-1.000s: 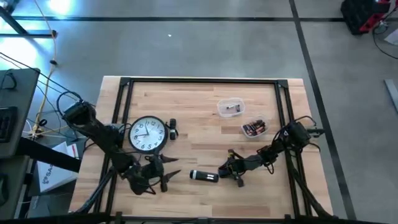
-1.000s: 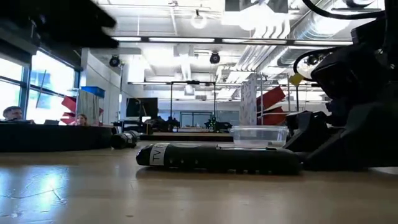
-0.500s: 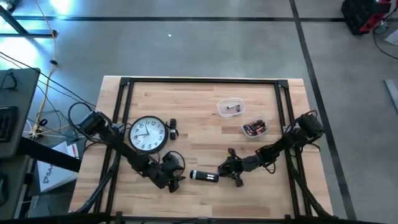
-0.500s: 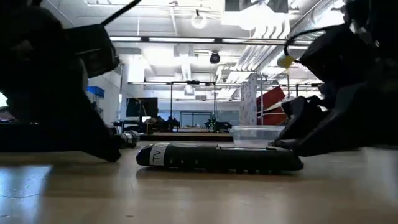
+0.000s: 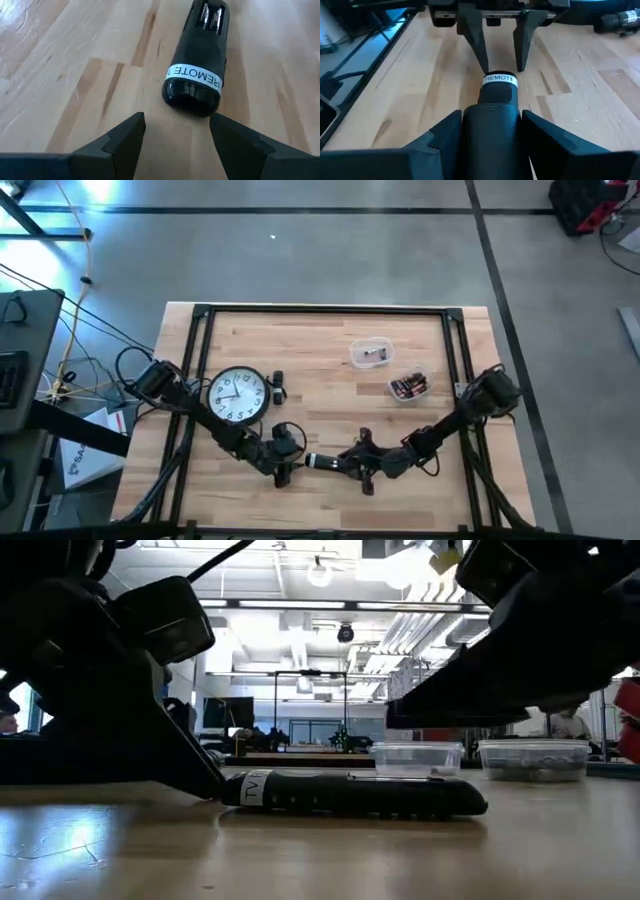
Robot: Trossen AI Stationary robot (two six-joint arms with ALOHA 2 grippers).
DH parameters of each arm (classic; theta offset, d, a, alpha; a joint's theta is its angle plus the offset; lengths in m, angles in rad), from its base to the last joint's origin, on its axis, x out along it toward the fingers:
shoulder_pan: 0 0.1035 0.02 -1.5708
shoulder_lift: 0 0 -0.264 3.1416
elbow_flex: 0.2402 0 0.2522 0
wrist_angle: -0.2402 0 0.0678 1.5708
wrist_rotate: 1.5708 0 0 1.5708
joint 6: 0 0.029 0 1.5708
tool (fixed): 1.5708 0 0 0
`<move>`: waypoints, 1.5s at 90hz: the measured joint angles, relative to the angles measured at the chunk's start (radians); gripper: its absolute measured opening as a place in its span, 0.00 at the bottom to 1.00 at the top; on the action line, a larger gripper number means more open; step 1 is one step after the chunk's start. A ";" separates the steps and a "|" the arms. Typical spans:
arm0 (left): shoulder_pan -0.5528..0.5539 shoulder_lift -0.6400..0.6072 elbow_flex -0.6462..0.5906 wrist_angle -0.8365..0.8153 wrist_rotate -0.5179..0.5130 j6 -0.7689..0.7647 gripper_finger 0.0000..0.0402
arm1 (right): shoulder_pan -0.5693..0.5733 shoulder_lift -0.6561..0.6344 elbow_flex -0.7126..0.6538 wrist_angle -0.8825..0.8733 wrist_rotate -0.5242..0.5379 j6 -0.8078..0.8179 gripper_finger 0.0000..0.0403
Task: Insert battery
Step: Close the black remote control cover
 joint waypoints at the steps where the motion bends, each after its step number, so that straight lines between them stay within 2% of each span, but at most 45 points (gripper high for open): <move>1: 0.000 0.000 0.000 0.000 0.000 0.001 0.53 | 0.001 0.005 0.005 -0.003 0.004 0.004 0.41; 17: -0.002 0.002 -0.001 0.018 -0.013 -0.002 0.53 | 0.000 0.072 0.073 -0.109 0.060 0.053 0.41; 41: -0.020 0.004 -0.002 0.021 -0.133 -0.062 0.53 | -0.002 0.100 0.121 -0.144 0.079 0.092 0.41; 62: -0.020 0.002 -0.002 0.019 -0.124 -0.053 0.53 | 0.000 0.116 0.137 -0.213 0.110 0.240 0.41; 78: -0.010 0.002 -0.001 0.018 -0.132 -0.045 0.53 | -0.001 0.117 0.156 -0.240 0.115 0.266 0.41; 100: 0.000 0.001 -0.001 0.045 -0.147 -0.026 0.53 | -0.015 0.116 0.249 -0.460 0.113 0.318 0.41; 135: -0.018 0.000 0.000 0.053 -0.153 -0.033 0.53 | 0.000 0.119 0.284 -0.518 0.118 0.413 0.41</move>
